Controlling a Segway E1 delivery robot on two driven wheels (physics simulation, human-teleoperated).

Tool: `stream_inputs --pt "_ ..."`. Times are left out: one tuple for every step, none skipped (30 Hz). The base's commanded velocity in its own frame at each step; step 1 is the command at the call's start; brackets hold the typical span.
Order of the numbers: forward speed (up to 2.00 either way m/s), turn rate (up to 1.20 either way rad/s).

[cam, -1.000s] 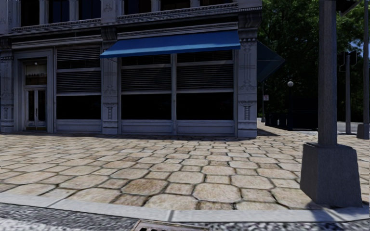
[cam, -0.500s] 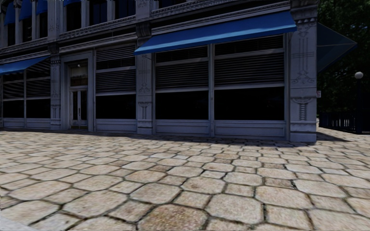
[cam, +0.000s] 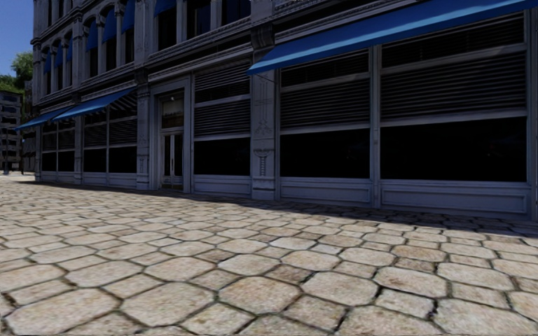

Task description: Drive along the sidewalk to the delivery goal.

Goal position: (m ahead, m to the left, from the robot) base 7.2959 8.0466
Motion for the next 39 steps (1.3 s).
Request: stream_inputs --pt "1.42 0.54" --pt "1.38 0.54" --pt "1.36 0.54" --pt "1.34 0.54" --pt "1.34 0.54" --pt "1.34 0.54" --pt "1.34 0.54" --pt "1.34 0.54" --pt "1.34 0.54" --pt "1.34 0.54" --pt "1.34 0.54" --pt "1.34 0.54" --pt "1.34 0.54" --pt "1.34 0.54" --pt "1.34 0.54" --pt "1.34 0.54" --pt "1.34 0.54" --pt "1.34 0.54" --pt "1.34 0.54" --pt "1.34 0.54" --pt "1.34 0.54" --pt "1.34 0.54" --pt "1.34 0.54" --pt "1.34 0.54" --pt "1.34 0.54" --pt "1.34 0.55" --pt "1.34 0.55" --pt "1.34 0.55" --pt "1.34 0.55" --pt "1.34 0.55" --pt "1.34 0.55" --pt "1.34 0.55" --pt "1.34 0.55" --pt "1.34 0.55" --pt "1.34 0.55" --pt "1.34 0.55" --pt "1.34 0.55" --pt "1.34 0.55" --pt "1.34 0.55"
